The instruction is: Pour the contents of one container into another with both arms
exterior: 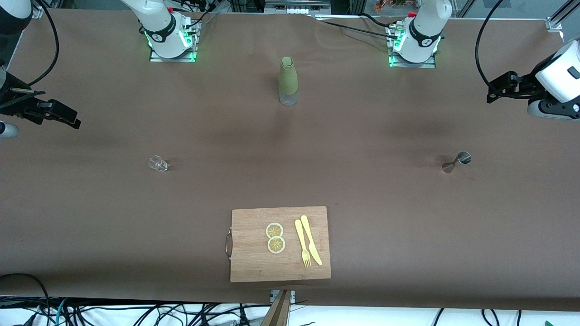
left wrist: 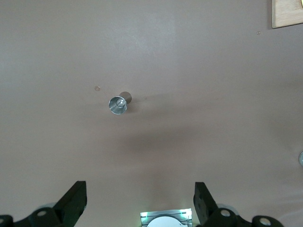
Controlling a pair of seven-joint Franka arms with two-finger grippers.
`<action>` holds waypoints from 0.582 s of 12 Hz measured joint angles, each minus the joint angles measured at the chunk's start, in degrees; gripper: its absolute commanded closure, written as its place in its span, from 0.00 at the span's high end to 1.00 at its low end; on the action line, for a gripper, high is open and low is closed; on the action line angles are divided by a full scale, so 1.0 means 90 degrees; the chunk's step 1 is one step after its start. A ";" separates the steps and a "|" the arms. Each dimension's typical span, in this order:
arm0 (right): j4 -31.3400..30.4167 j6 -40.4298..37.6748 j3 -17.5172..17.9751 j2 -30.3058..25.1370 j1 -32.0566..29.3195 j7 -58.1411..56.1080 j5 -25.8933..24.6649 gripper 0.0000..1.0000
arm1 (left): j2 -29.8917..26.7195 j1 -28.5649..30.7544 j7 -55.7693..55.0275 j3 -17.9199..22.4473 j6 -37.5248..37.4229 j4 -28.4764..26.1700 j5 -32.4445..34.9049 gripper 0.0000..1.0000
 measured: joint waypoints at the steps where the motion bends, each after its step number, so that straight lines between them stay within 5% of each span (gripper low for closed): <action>1: 0.0000 0.0000 0.0000 0.0000 0.0000 0.0000 0.0000 1.00 | 0.0000 0.0015 0.0000 0.0002 0.0006 0.0001 0.0000 1.00; 7: -0.0002 0.0000 0.0000 0.0000 0.0000 0.0000 0.0000 1.00 | -0.0004 0.0067 0.0000 0.0046 0.0008 0.0019 0.0000 1.00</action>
